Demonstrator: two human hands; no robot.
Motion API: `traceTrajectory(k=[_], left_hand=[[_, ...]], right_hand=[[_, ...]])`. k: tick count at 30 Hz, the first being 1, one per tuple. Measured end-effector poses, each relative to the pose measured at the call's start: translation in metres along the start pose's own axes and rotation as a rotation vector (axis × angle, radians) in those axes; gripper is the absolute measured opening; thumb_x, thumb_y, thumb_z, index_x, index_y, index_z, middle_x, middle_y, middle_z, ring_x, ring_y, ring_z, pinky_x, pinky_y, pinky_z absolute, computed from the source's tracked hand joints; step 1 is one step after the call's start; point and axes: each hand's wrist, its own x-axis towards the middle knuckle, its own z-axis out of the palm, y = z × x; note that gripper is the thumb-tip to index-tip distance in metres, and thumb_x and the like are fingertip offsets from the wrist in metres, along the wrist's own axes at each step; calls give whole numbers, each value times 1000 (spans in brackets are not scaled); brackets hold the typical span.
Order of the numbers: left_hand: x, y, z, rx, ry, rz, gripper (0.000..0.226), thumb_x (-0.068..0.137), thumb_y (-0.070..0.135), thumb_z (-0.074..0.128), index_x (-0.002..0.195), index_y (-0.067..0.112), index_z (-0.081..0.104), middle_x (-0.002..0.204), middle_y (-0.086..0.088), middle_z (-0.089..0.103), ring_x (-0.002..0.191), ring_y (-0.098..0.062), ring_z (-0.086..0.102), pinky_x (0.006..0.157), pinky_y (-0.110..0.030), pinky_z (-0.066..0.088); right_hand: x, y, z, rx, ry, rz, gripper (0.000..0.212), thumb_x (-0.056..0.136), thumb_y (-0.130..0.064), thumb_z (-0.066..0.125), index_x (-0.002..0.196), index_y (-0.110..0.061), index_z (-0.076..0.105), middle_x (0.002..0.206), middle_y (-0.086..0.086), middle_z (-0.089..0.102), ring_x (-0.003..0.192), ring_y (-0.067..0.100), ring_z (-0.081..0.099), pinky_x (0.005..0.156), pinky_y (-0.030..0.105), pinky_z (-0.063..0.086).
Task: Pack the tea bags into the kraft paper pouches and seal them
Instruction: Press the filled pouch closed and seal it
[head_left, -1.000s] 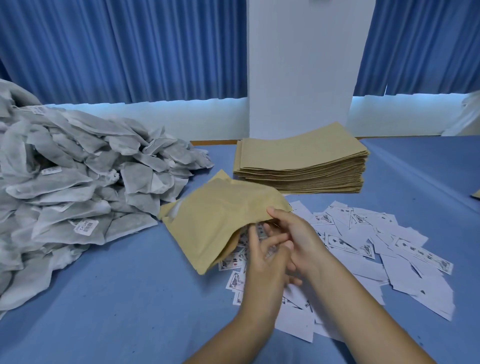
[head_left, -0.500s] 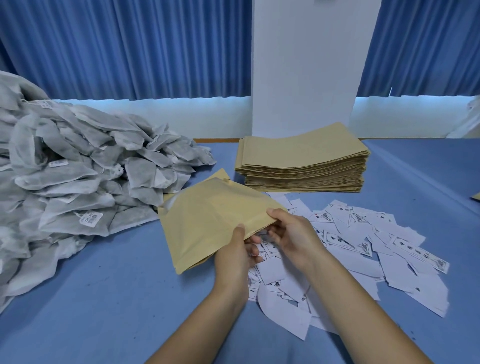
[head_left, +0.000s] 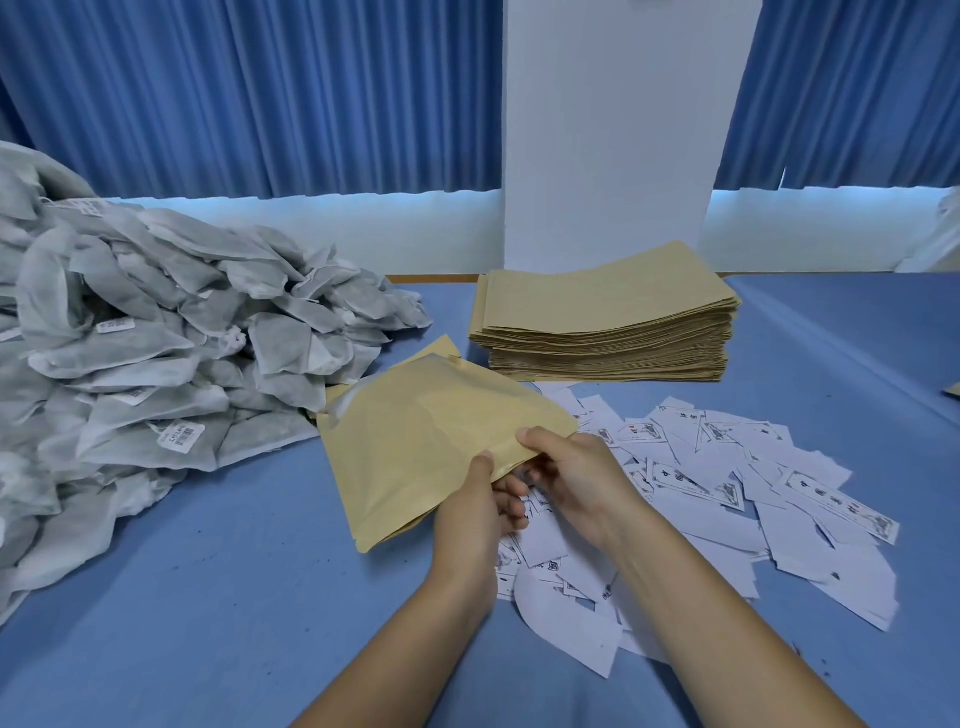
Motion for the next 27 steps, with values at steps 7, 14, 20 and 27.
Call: traceTrajectory(k=[7, 14, 20, 27], left_hand=[[4, -4, -2, 34, 2, -18, 41, 96, 30, 46, 66, 9, 63, 53, 1, 51, 41, -11, 43, 59, -29, 36], [5, -4, 0, 19, -12, 9, 38, 99, 27, 44, 74, 6, 63, 51, 3, 51, 41, -9, 40, 46, -22, 36], [4, -7, 0, 57, -26, 23, 40, 99, 27, 42, 72, 7, 62, 52, 2, 52, 41, -10, 40, 49, -25, 33], [6, -7, -3, 49, 2, 42, 43, 97, 28, 45, 60, 12, 59, 47, 4, 43, 41, -11, 39, 54, -28, 35]], right_hand=[[-2, 3, 2, -62, 60, -16, 26, 85, -3, 60, 59, -7, 57, 48, 5, 53, 49, 17, 41, 55, 27, 33], [3, -4, -4, -106, 241, -128, 25, 91, -7, 50, 66, -8, 54, 49, 2, 52, 45, 12, 42, 45, 20, 33], [5, -1, -6, -49, 194, -98, 22, 90, -8, 51, 68, -8, 51, 53, 3, 48, 44, 12, 41, 47, 23, 33], [1, 0, 0, 55, 122, -103, 22, 94, -7, 53, 72, -5, 56, 52, 1, 52, 41, 11, 46, 42, 19, 39]])
